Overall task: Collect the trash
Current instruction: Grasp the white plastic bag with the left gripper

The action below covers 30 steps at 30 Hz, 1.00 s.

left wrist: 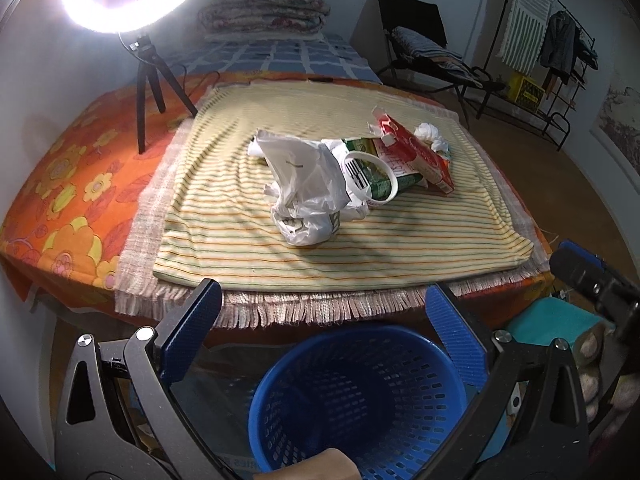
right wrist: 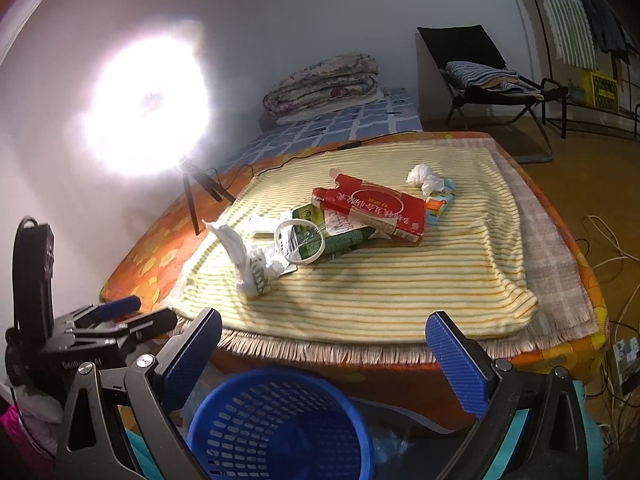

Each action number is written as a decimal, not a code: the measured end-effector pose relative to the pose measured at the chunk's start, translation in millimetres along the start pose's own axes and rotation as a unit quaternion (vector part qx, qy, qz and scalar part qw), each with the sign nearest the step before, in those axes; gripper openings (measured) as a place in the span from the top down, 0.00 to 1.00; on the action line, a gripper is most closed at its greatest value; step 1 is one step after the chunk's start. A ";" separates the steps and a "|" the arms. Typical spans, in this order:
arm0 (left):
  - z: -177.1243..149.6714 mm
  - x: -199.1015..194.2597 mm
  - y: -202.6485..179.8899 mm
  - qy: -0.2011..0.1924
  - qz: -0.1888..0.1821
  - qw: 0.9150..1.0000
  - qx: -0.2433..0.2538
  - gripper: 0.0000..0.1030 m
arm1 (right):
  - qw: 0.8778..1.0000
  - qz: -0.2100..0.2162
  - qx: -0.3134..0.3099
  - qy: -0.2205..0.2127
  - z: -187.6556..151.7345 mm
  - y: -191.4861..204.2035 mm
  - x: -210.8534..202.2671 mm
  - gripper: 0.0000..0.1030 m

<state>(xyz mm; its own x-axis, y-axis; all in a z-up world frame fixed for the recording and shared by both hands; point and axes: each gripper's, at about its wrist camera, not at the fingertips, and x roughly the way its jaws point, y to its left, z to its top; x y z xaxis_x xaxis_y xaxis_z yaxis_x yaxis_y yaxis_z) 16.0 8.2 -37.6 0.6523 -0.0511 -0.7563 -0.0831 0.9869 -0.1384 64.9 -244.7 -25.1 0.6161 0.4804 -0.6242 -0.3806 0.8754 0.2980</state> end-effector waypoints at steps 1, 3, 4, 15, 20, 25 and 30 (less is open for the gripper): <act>3.5 2.9 1.1 0.006 -0.004 1.000 -0.003 0.00 | 1.000 0.002 -0.003 0.006 4.0 0.1 2.8 0.00; 9.6 10.6 4.2 0.021 -0.014 1.000 -0.009 0.00 | 1.000 0.008 -0.012 0.021 12.7 0.6 10.2 0.00; 12.0 13.6 5.7 0.026 -0.018 0.999 -0.011 0.00 | 0.999 0.007 -0.014 0.029 17.5 0.6 15.0 0.00; 51.8 60.4 19.3 0.043 -0.031 0.999 0.013 0.03 | 0.990 0.071 0.068 0.103 64.7 -28.0 99.4 0.15; 58.3 88.3 26.3 0.071 -0.050 0.996 -0.001 0.09 | 0.984 0.089 0.077 0.133 67.5 -26.6 137.8 0.25; 57.4 112.1 29.1 0.104 -0.060 0.993 -0.009 0.17 | 0.977 0.097 0.103 0.158 66.9 -28.7 165.8 0.32; 61.5 119.0 24.5 0.102 -0.054 0.993 0.006 0.21 | 0.965 0.116 0.151 0.181 61.9 -34.7 189.8 0.45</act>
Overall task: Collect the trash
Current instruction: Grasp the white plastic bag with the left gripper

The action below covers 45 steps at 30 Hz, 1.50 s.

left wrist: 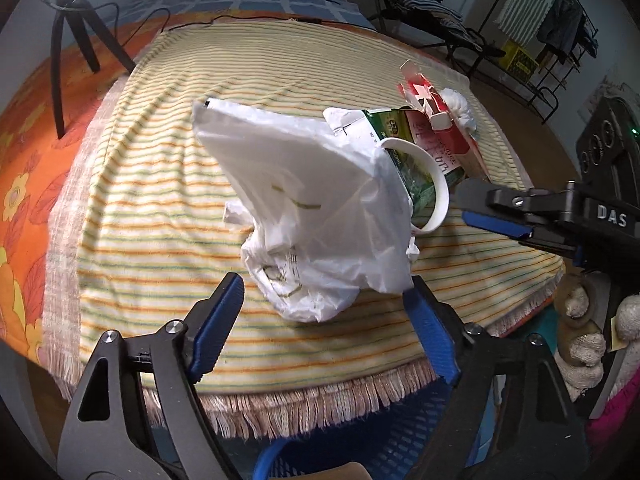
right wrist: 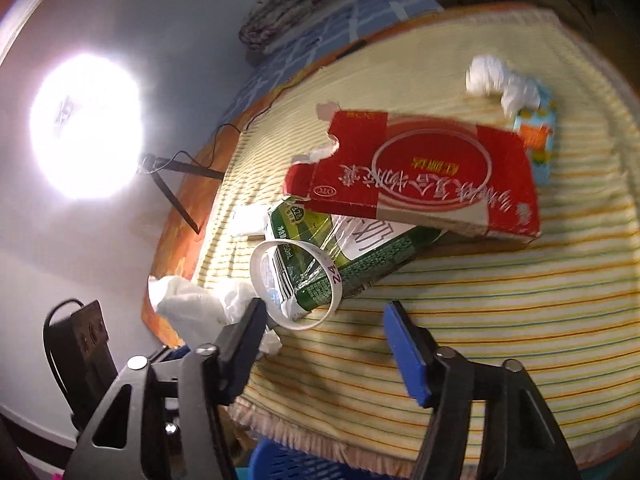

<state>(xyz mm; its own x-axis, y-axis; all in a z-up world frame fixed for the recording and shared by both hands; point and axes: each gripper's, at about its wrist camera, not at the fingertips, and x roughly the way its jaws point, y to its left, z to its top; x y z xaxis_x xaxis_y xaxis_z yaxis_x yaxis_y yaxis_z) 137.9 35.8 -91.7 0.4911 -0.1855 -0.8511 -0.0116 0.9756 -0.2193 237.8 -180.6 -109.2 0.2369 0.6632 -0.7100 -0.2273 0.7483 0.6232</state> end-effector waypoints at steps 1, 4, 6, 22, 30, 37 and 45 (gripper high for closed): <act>1.7 1.8 -0.3 0.001 0.001 1.000 0.002 0.25 | 1.000 0.000 0.001 0.002 0.0 -0.6 2.7 0.45; 4.3 5.7 -0.8 0.006 0.000 1.000 0.004 0.33 | 1.000 -0.005 0.007 0.009 -0.4 -2.0 11.1 0.54; 5.7 7.4 0.0 0.006 0.000 1.000 0.004 0.38 | 1.000 0.004 0.019 0.011 -0.3 -4.9 14.3 0.61; 4.0 5.0 -2.0 -0.005 0.002 1.000 0.012 0.71 | 1.000 0.001 0.029 -0.008 -0.9 -14.0 2.5 0.96; 3.3 3.9 -0.7 -0.009 0.003 1.000 0.010 0.72 | 0.999 -0.001 0.033 0.000 -0.6 -15.4 6.8 0.90; 4.6 -6.6 4.2 -0.025 0.005 1.000 0.005 0.73 | 0.999 -0.011 0.018 -0.024 -0.5 -9.8 -0.2 0.98; 3.4 -21.7 1.4 -0.040 -0.001 0.999 0.006 0.73 | 0.998 -0.015 -0.012 -0.059 -5.8 -2.4 -24.4 0.98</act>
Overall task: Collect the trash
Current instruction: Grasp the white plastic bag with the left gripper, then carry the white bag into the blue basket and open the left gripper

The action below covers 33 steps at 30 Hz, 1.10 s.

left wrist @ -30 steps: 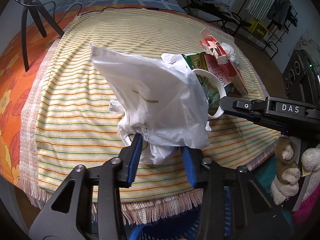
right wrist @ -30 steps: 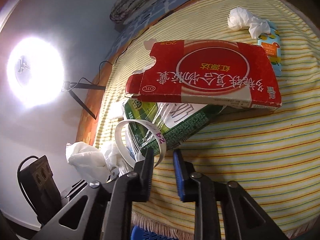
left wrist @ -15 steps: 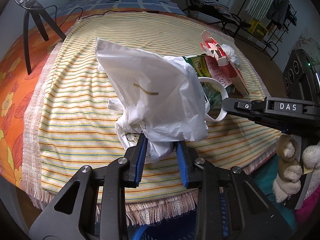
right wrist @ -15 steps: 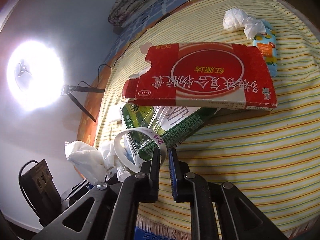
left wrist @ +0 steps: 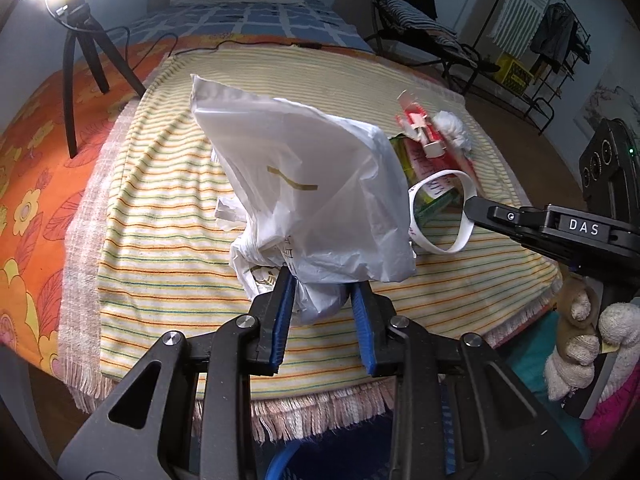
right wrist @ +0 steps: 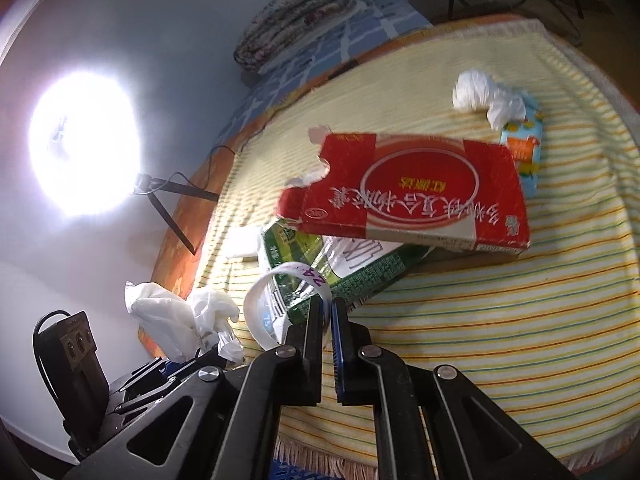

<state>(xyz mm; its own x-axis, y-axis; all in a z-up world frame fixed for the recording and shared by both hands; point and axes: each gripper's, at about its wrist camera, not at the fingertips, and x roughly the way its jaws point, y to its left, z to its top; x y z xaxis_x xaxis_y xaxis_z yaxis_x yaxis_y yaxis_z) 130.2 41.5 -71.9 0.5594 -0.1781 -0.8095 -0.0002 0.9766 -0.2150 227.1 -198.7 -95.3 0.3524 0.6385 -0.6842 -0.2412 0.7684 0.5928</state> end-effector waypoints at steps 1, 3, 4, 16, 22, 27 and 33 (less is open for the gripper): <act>-0.8 -3.9 -2.0 -0.003 -0.002 1.000 0.002 0.73 | 1.000 0.002 -0.004 -0.003 -1.6 1.5 -4.6 0.98; -3.2 -10.8 -5.5 -0.008 -0.005 1.000 0.006 0.73 | 1.000 0.008 -0.011 -0.007 -6.6 2.2 -13.0 0.98; -4.0 -14.5 -7.1 -0.010 -0.007 1.000 0.008 0.73 | 1.000 0.009 -0.016 -0.008 -10.5 4.7 -16.6 0.98; -43.5 -52.5 -23.5 -0.020 -0.019 0.999 0.031 0.73 | 0.995 -0.021 -0.090 -0.030 -55.5 38.3 -57.8 0.98; -70.8 -66.7 -27.9 -0.023 -0.018 0.999 0.036 0.73 | 0.994 -0.036 -0.104 -0.026 -85.8 42.6 -72.8 0.98; -99.2 -68.7 -31.9 -0.010 -0.023 0.999 0.033 0.73 | 0.992 -0.048 -0.110 -0.032 -110.7 40.8 -92.4 0.98; -127.6 -66.7 -41.5 0.009 -0.024 0.999 0.043 0.73 | 0.990 -0.061 -0.120 -0.032 -140.6 38.0 -105.9 0.98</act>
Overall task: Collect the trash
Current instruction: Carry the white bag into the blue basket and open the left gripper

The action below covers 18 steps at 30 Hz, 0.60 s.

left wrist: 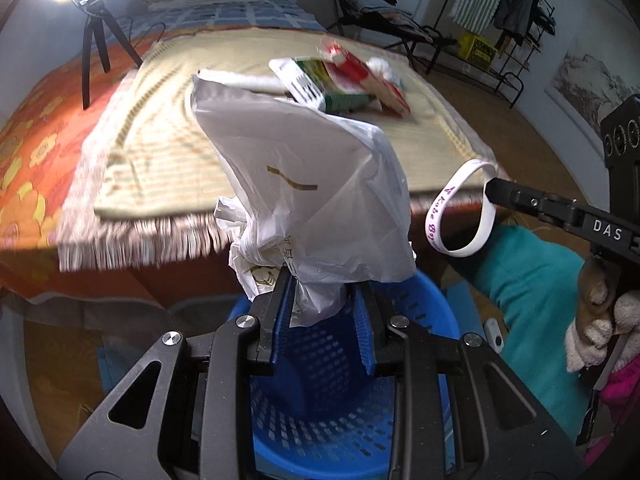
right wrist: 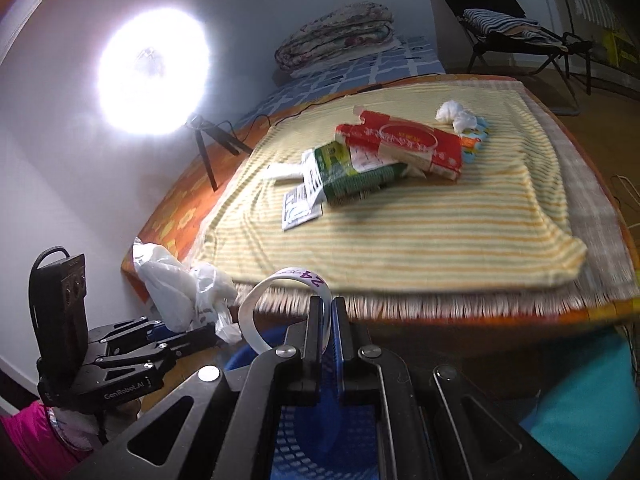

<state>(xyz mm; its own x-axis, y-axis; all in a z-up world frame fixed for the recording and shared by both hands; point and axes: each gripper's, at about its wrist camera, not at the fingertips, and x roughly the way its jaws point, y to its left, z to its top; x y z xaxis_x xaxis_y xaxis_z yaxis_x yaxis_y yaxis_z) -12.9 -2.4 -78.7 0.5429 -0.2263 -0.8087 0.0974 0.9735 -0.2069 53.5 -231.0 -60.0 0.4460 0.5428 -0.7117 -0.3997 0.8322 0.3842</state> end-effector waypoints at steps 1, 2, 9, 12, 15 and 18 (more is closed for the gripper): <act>-4.1 0.7 -0.5 0.003 0.000 1.000 -0.002 0.73 | 1.000 -0.003 -0.003 0.001 -4.4 0.3 -0.9 0.98; -7.4 1.6 -0.7 0.006 0.001 1.000 -0.004 0.73 | 1.000 -0.005 -0.006 0.003 -9.4 0.3 -1.3 0.98; -30.9 14.5 4.1 0.034 0.007 0.999 -0.008 0.73 | 1.000 -0.008 0.000 0.021 -37.7 -3.3 5.8 0.98; -42.1 19.1 6.9 0.045 0.012 0.999 -0.012 0.73 | 0.999 -0.011 0.000 0.034 -49.8 -5.6 11.3 0.98; -51.7 25.5 9.6 0.055 0.015 0.998 -0.018 0.73 | 0.999 -0.012 0.002 0.046 -58.8 -8.2 18.0 0.98; -58.8 30.3 12.0 0.065 0.020 0.997 -0.021 0.73 | 0.998 -0.011 0.003 0.056 -66.2 -10.4 23.5 0.97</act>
<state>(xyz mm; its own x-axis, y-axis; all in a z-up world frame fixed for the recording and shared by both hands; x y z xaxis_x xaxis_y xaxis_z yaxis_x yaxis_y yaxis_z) -44.3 0.5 -138.1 0.4328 -0.1933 -0.8805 0.0426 0.9800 -0.1942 15.1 -234.4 -119.7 0.3616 0.5087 -0.7813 -0.3853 0.8446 0.3716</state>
